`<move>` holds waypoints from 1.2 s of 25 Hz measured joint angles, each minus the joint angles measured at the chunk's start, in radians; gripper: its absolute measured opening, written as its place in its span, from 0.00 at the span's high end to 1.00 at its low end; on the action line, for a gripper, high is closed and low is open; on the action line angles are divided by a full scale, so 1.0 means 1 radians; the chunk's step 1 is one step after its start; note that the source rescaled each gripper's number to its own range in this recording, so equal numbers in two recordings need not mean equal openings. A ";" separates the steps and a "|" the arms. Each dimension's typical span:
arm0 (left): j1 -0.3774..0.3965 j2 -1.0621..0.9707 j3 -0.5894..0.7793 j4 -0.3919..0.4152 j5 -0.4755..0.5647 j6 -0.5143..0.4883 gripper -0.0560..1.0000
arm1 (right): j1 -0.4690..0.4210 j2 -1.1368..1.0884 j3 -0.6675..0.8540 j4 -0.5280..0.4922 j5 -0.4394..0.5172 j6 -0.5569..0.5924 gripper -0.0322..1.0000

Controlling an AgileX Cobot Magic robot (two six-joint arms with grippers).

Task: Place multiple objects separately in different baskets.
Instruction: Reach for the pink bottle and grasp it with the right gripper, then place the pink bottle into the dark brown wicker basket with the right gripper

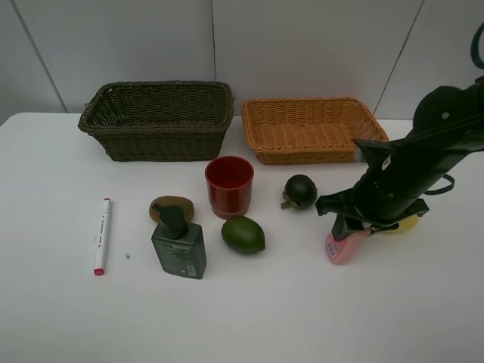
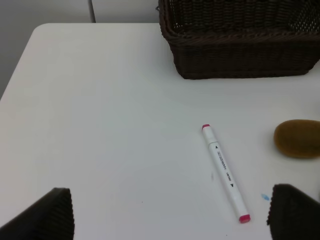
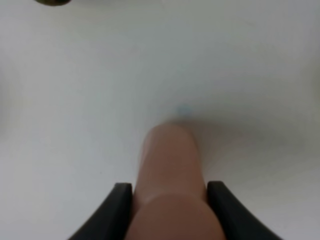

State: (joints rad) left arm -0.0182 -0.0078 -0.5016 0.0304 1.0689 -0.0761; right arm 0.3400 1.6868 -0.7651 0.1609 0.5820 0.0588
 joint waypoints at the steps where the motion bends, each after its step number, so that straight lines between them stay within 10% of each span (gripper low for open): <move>1: 0.000 0.000 0.000 0.000 0.000 0.000 0.00 | 0.000 0.000 0.000 0.000 0.000 0.000 0.68; 9: 0.000 0.000 0.000 0.000 0.000 0.000 0.00 | 0.000 0.002 -0.017 -0.004 0.032 0.000 0.68; 19: 0.000 0.000 0.000 0.000 0.000 0.000 0.00 | 0.000 0.014 -0.382 -0.078 0.331 0.001 0.68; 30: 0.000 0.000 0.000 0.000 0.000 0.000 0.00 | 0.138 0.054 -0.818 -0.121 0.208 -0.011 0.68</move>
State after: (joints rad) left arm -0.0182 -0.0078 -0.5016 0.0304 1.0689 -0.0761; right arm 0.4777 1.7410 -1.5836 0.0396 0.7897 0.0478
